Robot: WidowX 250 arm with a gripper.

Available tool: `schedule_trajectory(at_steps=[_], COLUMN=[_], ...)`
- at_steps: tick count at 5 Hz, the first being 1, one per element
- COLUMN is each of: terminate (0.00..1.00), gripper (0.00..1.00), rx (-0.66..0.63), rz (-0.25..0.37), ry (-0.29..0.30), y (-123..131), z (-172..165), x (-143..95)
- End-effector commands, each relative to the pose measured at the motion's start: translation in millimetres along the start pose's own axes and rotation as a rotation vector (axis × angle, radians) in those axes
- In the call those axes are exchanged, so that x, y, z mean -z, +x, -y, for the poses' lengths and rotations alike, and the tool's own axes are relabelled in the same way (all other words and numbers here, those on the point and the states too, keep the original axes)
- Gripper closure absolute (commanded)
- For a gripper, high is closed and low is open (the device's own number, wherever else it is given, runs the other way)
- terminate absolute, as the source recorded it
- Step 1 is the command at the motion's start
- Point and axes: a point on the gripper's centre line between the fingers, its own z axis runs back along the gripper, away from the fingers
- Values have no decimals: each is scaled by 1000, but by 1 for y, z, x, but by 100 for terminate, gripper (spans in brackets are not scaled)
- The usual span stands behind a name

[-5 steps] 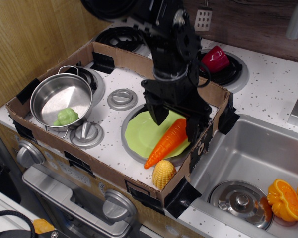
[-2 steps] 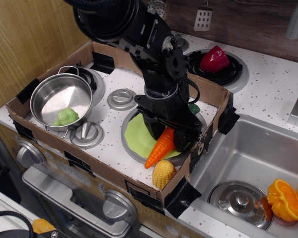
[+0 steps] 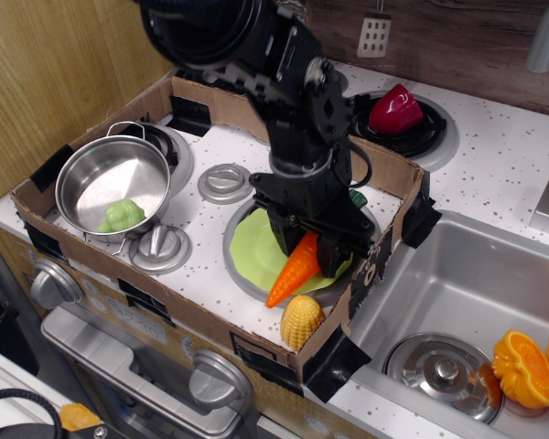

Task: Take carrot off plate

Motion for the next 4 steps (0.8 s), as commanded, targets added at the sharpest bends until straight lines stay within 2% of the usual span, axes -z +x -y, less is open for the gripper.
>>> schedule_trajectory(at_steps=[1,2,3,4], terminate=[0,0,0,0], gripper=[100,100,100,100], rx=[51,232,356,543], rz=[-23,-85,-112,-110], ry=[-29,-36,-100,-133], y=[28,44,53,65], z=[-6,-19,-38,-56], x=[-40,-54,-58,-55])
